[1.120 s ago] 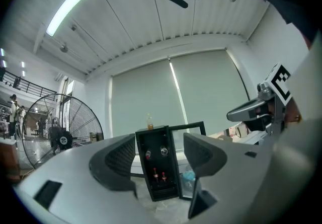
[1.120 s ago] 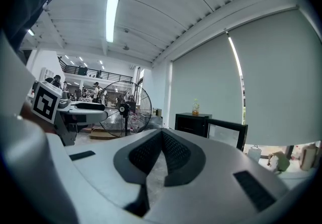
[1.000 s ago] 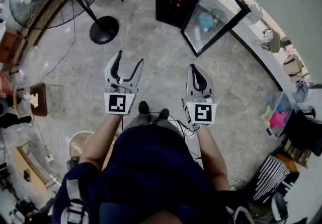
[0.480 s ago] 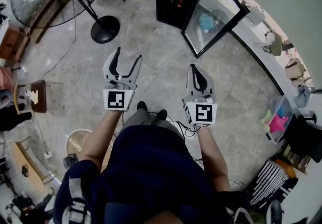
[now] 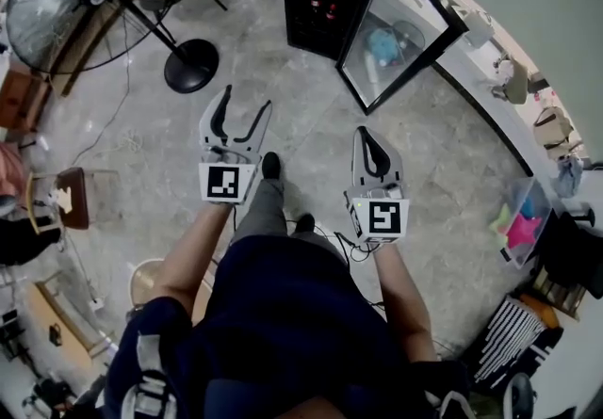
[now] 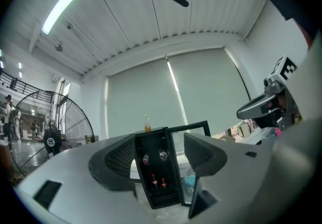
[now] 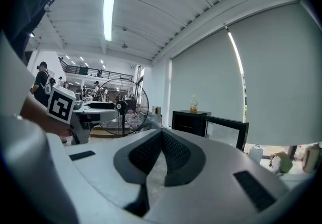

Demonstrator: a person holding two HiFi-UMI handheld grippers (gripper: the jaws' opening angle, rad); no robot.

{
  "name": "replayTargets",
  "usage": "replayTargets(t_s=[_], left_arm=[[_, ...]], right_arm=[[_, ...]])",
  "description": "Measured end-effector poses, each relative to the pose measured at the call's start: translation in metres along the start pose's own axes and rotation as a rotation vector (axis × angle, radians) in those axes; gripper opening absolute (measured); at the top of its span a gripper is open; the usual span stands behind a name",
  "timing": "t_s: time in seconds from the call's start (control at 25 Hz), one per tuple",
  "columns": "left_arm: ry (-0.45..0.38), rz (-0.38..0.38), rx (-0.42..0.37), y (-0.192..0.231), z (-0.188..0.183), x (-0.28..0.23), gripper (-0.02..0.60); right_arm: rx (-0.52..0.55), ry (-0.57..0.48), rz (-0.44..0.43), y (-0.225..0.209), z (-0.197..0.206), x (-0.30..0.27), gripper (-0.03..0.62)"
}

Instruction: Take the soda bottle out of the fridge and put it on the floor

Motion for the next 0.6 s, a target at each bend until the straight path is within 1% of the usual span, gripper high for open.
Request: replayTargets(t_s=[0.12, 0.28, 0.44, 0.6], left_arm=[[-0.013, 0.026, 0.01, 0.014, 0.015, -0.031, 0.298], [-0.046, 0.07, 0.013, 0.044, 0.035, -0.081, 0.298], [-0.059, 0.129, 0.012, 0.075, 0.056, -0.136, 0.298], [-0.056, 0.18, 0.029, 0.098, 0.074, -0.179, 0.298]], right_arm=[[-0.003, 0.001, 0.023, -0.006, 0.0, -0.029, 0.018], [-0.013, -0.017, 0.061, -0.009, -0.005, -0.085, 0.018], [-0.011, 0.0, 0.103, -0.013, -0.006, -0.149, 0.018], [-0.006, 0.019, 0.15, -0.014, -0.005, -0.194, 0.018]])
Point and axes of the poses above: the fingertips, and each gripper's own axes: x backward along the fingers, y to its left, z out of its underside, the point moved 5 cm from there along x, backward along the fingers, and after that the axes turned 12 degrees about -x, right-handed, at the moved point
